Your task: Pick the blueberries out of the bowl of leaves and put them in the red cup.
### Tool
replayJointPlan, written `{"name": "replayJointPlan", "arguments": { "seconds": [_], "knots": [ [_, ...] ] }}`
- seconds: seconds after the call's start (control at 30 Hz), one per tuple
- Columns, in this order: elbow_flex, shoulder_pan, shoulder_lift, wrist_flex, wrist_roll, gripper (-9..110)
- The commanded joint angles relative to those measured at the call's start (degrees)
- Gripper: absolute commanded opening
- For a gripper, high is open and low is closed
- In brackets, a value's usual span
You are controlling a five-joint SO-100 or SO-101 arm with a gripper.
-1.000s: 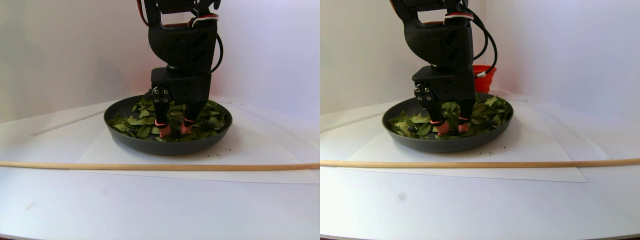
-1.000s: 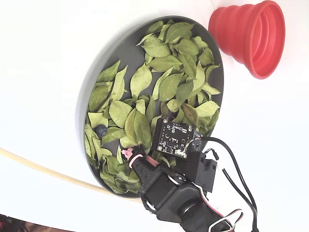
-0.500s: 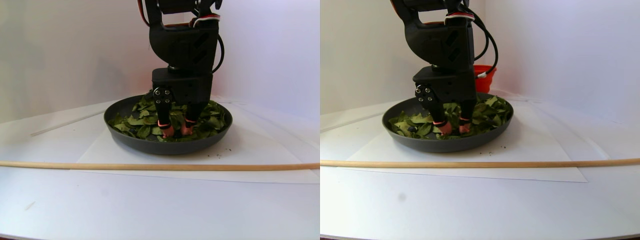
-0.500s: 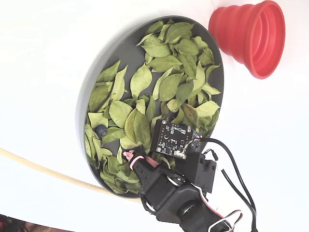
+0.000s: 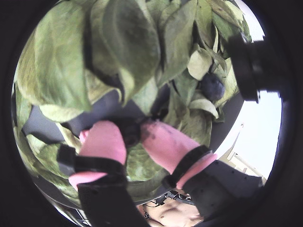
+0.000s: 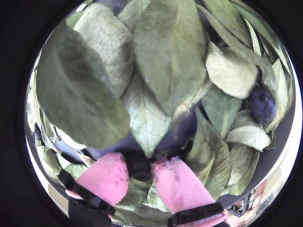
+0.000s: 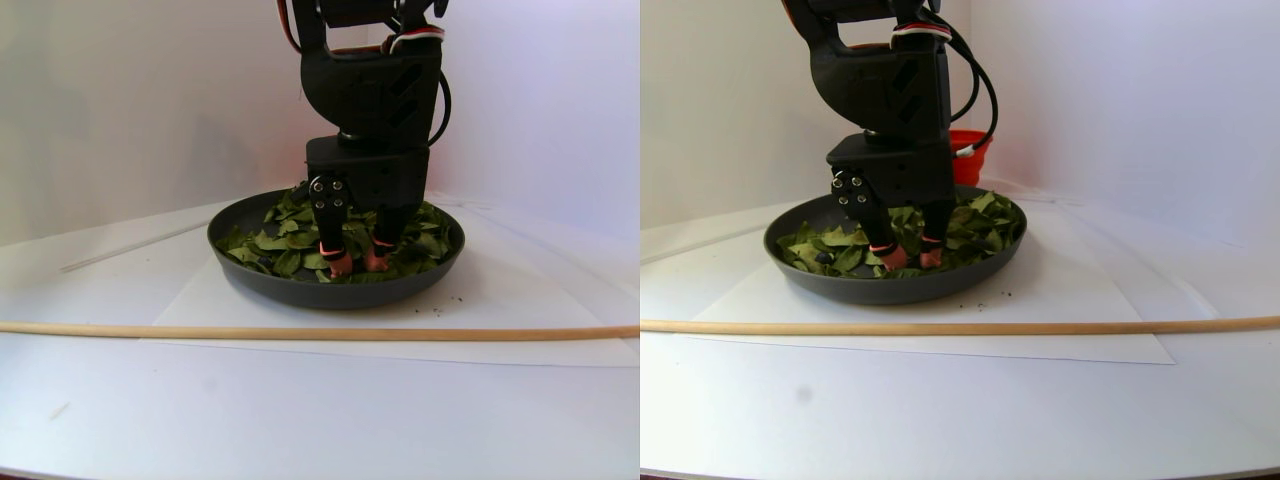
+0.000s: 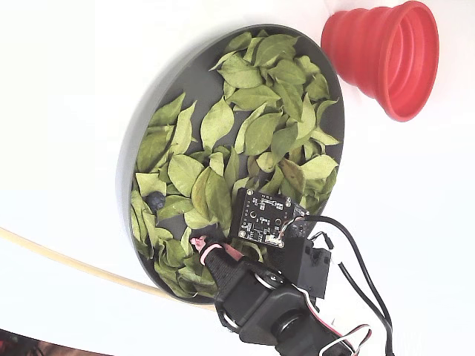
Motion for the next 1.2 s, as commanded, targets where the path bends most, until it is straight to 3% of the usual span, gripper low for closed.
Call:
{"name": "replayJointPlan", "arguments": {
  "seconds": [0.0,0.83,1.17],
  "knots": [
    [-0.5,-0.2,2.9,-0.4,0.4,9],
    [-4.6,-3.1,8.8,-1.0,0.6,9],
    [-4.3,-3.2,13.3,3.9,-0.2,9]
  ]
}}
